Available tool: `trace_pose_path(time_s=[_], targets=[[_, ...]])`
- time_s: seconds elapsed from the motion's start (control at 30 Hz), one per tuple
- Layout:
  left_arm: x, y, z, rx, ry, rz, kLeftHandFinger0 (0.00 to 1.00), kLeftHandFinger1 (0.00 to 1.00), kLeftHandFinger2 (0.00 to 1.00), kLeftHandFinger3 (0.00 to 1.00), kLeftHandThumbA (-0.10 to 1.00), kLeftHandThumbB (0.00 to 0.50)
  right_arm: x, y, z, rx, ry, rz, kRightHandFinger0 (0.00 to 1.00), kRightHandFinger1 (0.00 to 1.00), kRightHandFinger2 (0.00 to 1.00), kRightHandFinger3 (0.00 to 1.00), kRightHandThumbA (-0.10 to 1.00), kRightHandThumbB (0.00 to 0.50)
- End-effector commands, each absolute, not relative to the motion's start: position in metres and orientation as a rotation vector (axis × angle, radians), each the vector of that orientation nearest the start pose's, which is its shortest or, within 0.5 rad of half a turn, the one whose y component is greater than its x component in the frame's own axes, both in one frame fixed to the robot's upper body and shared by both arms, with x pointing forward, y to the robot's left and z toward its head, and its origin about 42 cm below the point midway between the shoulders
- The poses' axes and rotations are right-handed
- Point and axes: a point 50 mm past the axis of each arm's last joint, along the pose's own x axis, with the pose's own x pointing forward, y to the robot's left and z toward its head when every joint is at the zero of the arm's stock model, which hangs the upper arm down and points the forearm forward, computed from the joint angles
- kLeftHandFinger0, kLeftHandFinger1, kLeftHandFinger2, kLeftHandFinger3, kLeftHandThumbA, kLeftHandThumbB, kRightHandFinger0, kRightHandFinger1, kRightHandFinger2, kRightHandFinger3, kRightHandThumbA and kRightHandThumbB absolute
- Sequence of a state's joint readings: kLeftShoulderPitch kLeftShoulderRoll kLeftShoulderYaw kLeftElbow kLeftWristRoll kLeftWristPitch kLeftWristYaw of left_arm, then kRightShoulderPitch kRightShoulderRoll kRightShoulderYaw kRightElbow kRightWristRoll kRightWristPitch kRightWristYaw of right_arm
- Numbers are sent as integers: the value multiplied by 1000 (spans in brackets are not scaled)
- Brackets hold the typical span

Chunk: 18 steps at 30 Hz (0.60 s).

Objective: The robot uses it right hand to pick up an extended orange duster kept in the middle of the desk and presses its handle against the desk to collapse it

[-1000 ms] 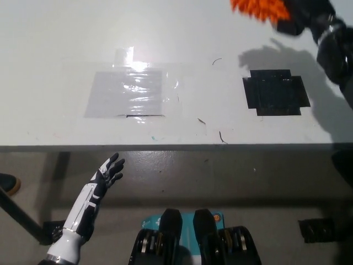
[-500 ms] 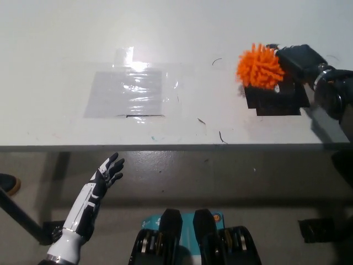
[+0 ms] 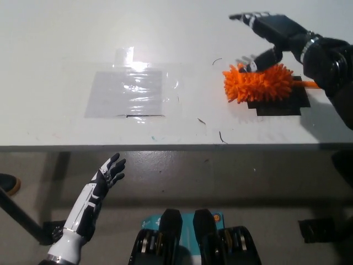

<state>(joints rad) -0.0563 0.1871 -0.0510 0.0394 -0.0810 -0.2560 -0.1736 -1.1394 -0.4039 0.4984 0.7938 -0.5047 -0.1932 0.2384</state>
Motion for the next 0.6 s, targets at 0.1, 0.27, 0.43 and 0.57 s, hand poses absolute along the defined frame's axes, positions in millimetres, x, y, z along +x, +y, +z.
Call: trace_pose_path(time_s=[0.1,0.27,0.43,0.57], targets=[[303,242,140,112,-352,-289,1000,1000,1000,1000,1000,152,450,-225,543,-928,-796,436,1000,1000,1000,1000,892,497],[311,240,147,111,-365,-301,1000,1000,1000,1000,1000,163,345,-249,508,-770,-1164,232,1000,1000,1000,1000,973,438],[316,241,152,100,-372,-308,1000,1000,1000,1000,1000,150,277,-254,460,-661,-1285,142,1000,1000,1000,1000,912,415],[330,236,160,104,-401,-316,1000,1000,1000,1000,1000,156,219,-250,373,-507,-1348,75,1000,1000,1000,1000,994,351]])
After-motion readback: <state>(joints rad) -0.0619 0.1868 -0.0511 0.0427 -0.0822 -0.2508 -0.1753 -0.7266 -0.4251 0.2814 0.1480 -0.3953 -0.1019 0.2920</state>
